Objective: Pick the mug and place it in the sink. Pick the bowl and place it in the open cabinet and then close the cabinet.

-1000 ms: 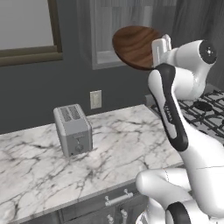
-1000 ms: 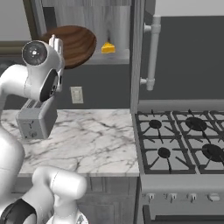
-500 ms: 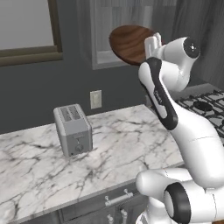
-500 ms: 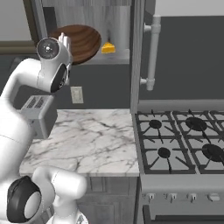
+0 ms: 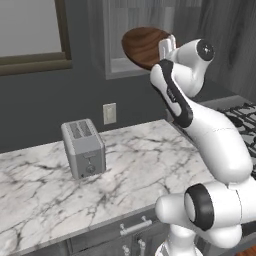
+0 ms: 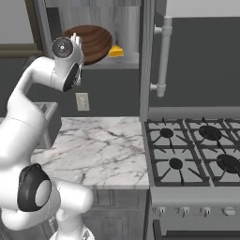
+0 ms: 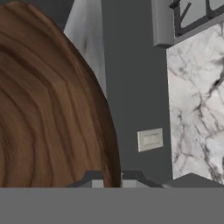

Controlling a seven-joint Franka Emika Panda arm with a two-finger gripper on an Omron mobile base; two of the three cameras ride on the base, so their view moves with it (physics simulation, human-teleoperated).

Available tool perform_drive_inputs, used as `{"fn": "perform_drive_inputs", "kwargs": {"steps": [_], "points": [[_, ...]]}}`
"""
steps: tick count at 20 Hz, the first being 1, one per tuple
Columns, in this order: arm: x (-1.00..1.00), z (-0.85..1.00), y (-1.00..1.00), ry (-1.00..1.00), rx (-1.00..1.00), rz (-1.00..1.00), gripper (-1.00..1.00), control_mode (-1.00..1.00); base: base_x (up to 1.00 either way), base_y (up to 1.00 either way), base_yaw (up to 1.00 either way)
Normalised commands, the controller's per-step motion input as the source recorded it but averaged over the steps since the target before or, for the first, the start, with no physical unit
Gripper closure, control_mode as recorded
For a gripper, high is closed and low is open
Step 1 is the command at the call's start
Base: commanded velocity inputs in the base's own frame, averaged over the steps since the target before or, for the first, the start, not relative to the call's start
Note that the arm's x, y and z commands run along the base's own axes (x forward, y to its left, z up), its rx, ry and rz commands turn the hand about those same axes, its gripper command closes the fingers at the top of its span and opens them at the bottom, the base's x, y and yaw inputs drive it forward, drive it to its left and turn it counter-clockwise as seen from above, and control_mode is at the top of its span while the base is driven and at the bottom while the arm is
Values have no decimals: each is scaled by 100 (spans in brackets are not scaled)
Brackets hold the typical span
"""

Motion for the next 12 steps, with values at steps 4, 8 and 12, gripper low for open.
{"fn": "perform_drive_inputs", "kwargs": {"steps": [4,8,12], "points": [[52,0,0,0,0,0,100,-100,0,0,0],[46,0,2,0,0,0,100,-100,0,0,0],[47,0,10,0,0,0,100,-100,0,0,0]]}}
